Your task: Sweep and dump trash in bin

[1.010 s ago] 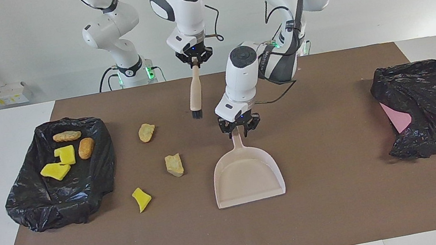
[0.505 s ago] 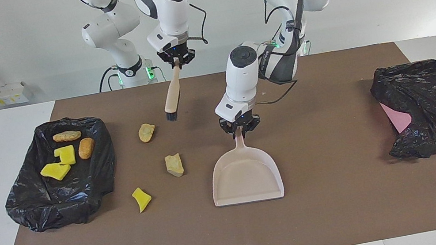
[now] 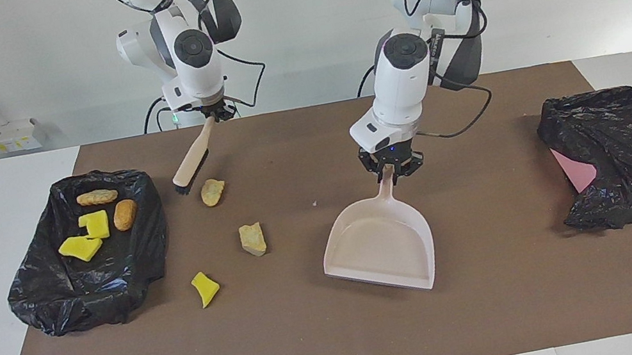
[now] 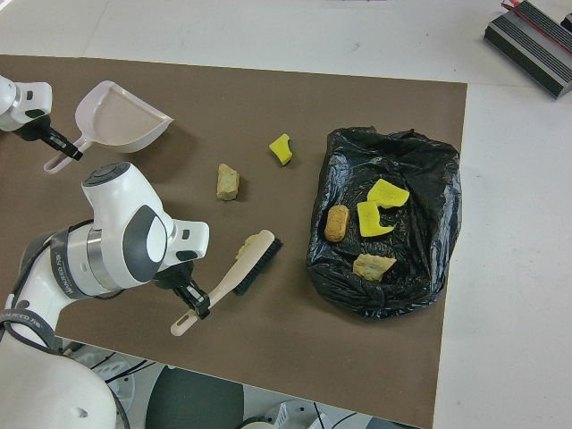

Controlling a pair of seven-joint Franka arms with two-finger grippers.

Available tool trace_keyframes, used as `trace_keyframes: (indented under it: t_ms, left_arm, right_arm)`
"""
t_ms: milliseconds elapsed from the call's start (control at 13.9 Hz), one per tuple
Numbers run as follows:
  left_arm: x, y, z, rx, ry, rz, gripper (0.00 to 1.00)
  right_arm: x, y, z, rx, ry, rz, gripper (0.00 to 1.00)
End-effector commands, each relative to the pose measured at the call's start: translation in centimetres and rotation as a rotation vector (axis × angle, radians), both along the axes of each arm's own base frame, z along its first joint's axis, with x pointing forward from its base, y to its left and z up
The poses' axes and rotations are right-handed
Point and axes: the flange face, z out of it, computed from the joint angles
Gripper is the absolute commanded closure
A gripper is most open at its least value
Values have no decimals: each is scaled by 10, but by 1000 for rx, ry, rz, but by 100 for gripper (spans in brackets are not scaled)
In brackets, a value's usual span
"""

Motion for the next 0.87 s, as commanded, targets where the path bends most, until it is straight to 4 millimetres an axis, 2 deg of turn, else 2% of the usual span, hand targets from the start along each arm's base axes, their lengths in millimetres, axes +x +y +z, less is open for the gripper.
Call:
trace_keyframes:
  t_ms: [0,216,361,433,505,649,794]
  left_arm:
    - [3,29,8,26,26,-196,100]
    - [9,44,7,25,34,-269,100]
    - [9,45,5,23,38,-362,100]
    - [8,47,3,22,43,-424,100]
    - [10,55,2,22,51,-454,100]
    - [4,52,-2,29,84,-556,100]
    - [-2,49,-8,31,109,-619,100]
  right_arm:
    - [-16,-11,-17,-4,-42,14,100]
    - [2,-4,-38,35,-76,49,100]
    - [22,5,-43,88,-127,86,100]
    - [30,12,-54,94,-113,101,100]
    - [46,20,-59,110,-133,108,100]
    - [81,26,-58,143,-145,166,100]
    - [120,17,-53,178,-177,214,100]
